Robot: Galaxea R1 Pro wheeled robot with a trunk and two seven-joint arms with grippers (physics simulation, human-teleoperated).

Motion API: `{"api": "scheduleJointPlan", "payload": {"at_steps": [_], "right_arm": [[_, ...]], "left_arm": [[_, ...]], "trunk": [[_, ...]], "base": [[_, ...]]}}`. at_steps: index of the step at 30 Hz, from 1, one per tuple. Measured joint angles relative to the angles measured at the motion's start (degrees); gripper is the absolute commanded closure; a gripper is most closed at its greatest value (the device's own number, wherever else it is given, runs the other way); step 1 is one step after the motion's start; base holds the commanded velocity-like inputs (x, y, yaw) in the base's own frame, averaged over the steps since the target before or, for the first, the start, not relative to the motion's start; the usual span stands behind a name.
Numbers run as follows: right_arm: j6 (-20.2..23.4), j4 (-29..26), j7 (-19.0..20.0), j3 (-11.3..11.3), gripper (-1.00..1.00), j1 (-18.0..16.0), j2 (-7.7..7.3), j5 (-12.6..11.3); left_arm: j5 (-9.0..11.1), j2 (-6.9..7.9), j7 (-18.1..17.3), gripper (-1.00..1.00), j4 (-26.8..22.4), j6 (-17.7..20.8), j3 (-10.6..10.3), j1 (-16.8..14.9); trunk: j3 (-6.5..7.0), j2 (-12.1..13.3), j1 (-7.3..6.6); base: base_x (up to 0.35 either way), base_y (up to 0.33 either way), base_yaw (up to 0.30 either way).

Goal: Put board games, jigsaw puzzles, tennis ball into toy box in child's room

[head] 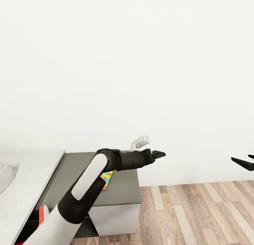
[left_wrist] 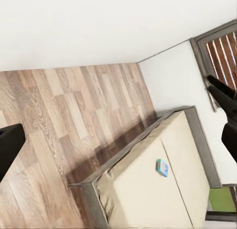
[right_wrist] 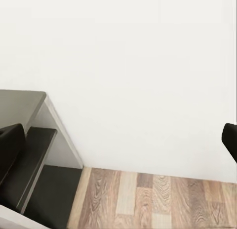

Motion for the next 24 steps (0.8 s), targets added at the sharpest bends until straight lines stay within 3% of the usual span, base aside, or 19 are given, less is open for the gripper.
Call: {"api": "scheduleJointPlan", "payload": {"at_steps": [7,11,14,17,18,21,24], "right_arm": [[1.13,0.03,-0.44,0.21,-1.0,0.0,0.29,0.81],[1.64,0.04,-0.45,0.24,-1.0,-0.01,0.53,3.69],[1.6,0.01,-0.38,0.43,-1.0,0.0,0.86,4.37],[1.53,-0.01,-0.4,0.55,-1.0,-0.01,1.06,4.64],[1.66,0.01,-0.52,0.63,-1.0,-0.02,1.1,4.77],[2.06,0.0,-0.3,0.75,-1.0,-0.02,1.12,4.82],[2.34,-0.01,-0.13,0.63,-1.0,-0.01,1.2,4.81]], "left_arm": [[-2.55,0.04,-0.16,-1.0,0.0,-0.61,-0.95,5.19],[-4.75,0.01,-0.31,-1.0,-0.06,-1.94,-3.9,8.49],[-5.45,0.64,-0.41,-1.0,0.08,-3.4,-4.72,10.58],[-7.9,0.97,-0.4,-1.0,0.2,-4.08,-4.65,13.2],[-10.96,1.02,-0.38,-1.0,1.3,-4.39,-4.67,13.95],[-14.24,0.87,-0.43,-1.0,5.09,-5.94,-4.89,14.32],[-15.12,0.47,-0.48,-1.0,7.19,-6.69,-5.12,14.4]], "trunk": [[0.53,0.0,0.0],[0.83,0.0,0.0],[1.06,0.0,0.0],[1.28,0.0,0.0],[1.36,0.01,0.0],[1.59,0.02,0.0],[1.81,0.0,0.0]], "base": [[0.0,0.0,-0.219],[0.0,0.0,-0.218],[0.0,-0.018,-0.218],[0.0,-0.211,-0.218],[0.0,-0.294,-0.218],[0.0,-0.31,-0.218],[0.0,-0.192,-0.218]]}}
